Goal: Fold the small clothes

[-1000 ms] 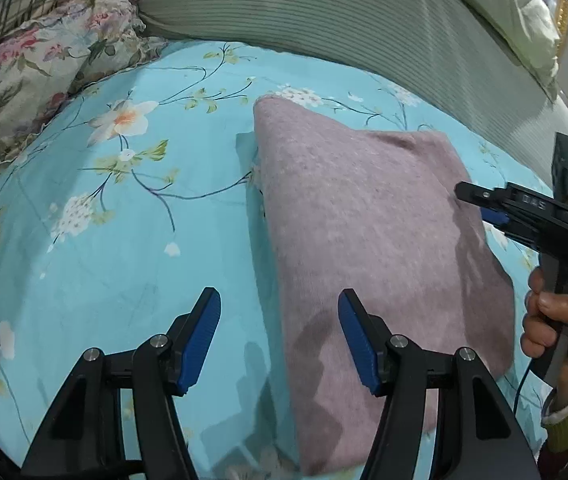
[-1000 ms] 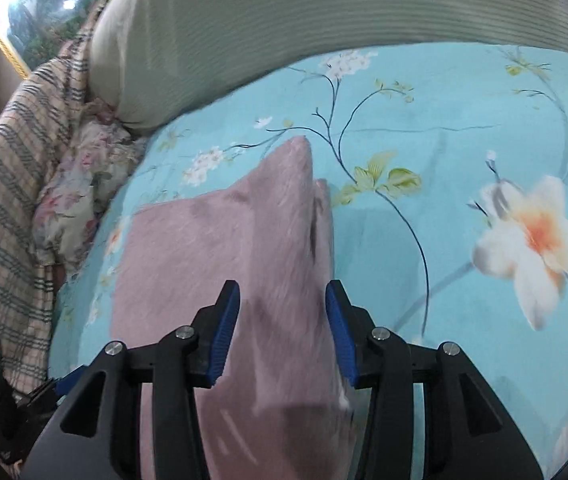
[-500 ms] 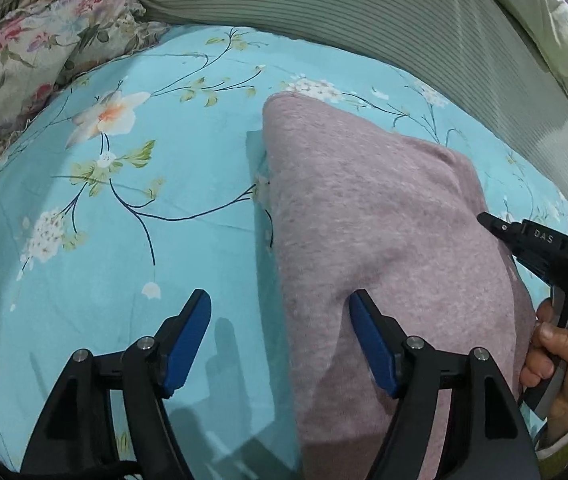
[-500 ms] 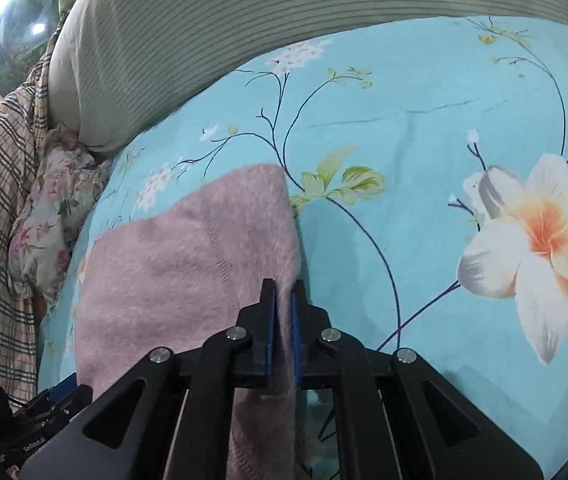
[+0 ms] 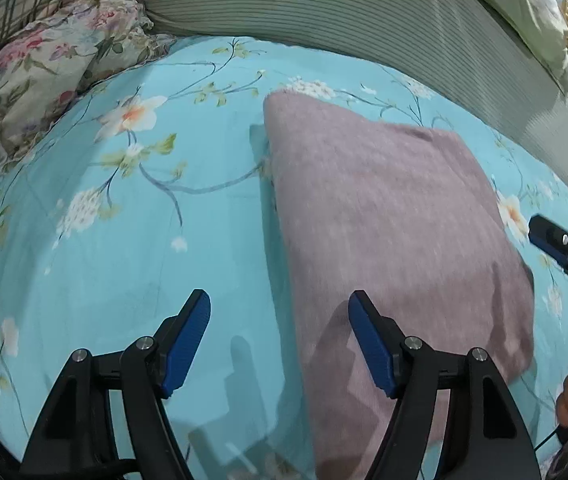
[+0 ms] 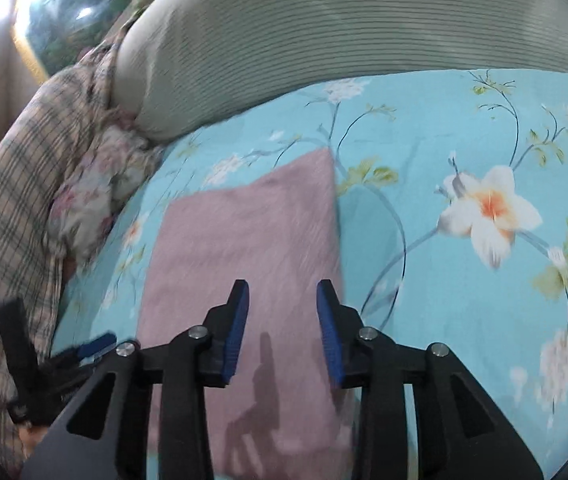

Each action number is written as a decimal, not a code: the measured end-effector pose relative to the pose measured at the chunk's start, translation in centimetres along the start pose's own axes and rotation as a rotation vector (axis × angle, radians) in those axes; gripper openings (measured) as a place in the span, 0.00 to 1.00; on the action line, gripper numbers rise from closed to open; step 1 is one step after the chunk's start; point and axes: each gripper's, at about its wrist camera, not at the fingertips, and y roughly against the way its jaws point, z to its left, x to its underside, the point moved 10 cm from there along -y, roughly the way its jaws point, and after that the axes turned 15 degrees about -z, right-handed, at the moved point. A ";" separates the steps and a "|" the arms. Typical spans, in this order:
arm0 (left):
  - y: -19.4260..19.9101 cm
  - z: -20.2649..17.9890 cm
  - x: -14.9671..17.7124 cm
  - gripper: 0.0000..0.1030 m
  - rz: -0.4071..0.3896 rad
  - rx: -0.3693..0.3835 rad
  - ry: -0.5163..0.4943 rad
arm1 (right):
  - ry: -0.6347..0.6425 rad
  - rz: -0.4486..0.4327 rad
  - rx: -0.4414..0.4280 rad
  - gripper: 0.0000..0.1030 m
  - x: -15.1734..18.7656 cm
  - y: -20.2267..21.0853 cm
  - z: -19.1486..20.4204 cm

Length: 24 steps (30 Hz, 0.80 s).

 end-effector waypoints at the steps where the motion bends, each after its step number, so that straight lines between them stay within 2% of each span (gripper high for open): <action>1: 0.5 -0.1 0.6 0.76 0.009 0.004 0.001 | 0.002 0.009 -0.002 0.36 0.7 0.4 0.1; 3: 1.2 -0.1 1.4 0.79 0.019 0.009 0.003 | 0.000 0.022 0.000 0.36 1.8 1.0 0.1; 9: 3.6 0.9 4.2 0.79 0.048 -0.017 -0.010 | 0.027 0.052 0.029 0.37 4.5 3.7 -0.1; 10: 4.1 1.0 4.7 0.79 0.045 -0.023 -0.020 | 0.040 0.051 0.032 0.43 4.9 4.2 0.1; 11: 4.7 1.2 5.3 0.79 0.042 -0.035 -0.035 | 0.066 0.049 0.037 0.55 5.4 4.9 0.5; 13: 5.8 1.6 6.3 0.79 0.035 -0.065 -0.070 | 0.112 0.042 0.050 0.68 6.1 6.0 0.9; 14: 6.2 1.7 6.8 0.79 0.033 -0.074 -0.085 | 0.142 0.040 0.059 0.72 6.6 6.5 1.2; 18: 7.7 1.6 8.8 0.80 0.038 -0.088 -0.163 | 0.224 0.076 0.064 0.77 8.9 7.7 2.0; 24: 9.1 0.5 10.9 0.80 0.055 -0.063 -0.237 | 0.246 0.154 0.060 0.78 12.1 8.9 2.4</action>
